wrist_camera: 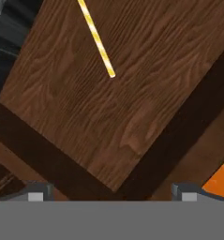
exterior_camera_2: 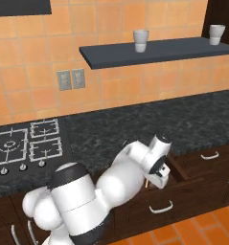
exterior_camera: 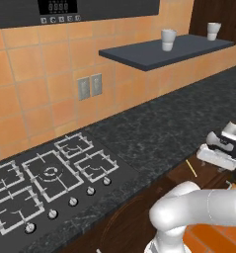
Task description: Take a straw from the drawer in front and place it inside the glass cup on the dining counter.
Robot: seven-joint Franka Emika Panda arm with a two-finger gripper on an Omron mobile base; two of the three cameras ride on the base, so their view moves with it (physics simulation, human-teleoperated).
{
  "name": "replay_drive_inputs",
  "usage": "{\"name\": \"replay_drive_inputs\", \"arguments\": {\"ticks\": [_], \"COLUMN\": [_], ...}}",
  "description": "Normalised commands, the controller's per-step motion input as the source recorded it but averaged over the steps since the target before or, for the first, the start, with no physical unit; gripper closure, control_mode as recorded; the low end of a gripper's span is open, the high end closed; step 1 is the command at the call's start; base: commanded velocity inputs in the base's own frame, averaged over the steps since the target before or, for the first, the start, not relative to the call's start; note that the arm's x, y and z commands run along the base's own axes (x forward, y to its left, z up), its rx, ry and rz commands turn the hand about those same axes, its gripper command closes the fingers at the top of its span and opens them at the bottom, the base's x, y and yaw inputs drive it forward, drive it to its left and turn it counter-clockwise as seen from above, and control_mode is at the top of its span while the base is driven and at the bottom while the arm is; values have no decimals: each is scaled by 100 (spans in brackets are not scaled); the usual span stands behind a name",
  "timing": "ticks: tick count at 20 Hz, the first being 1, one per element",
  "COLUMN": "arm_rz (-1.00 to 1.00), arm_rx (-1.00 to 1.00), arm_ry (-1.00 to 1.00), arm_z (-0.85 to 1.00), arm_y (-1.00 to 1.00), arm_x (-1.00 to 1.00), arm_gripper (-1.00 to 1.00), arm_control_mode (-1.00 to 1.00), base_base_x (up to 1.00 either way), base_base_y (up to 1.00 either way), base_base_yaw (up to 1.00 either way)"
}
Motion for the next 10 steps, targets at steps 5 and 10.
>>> {"name": "replay_drive_inputs", "arguments": {"ticks": [5, 10], "arm_rz": [9, 10], "arm_rx": [-17, -5], "arm_ry": [24, 7], "arm_z": [-33, -32], "arm_y": [0, -1], "arm_x": [35, 19], "arm_gripper": [-100, -100], "arm_control_mode": [-100, -100], "base_base_x": [0, 0], "base_base_y": [0, 0], "base_base_yaw": [0, 0]}}
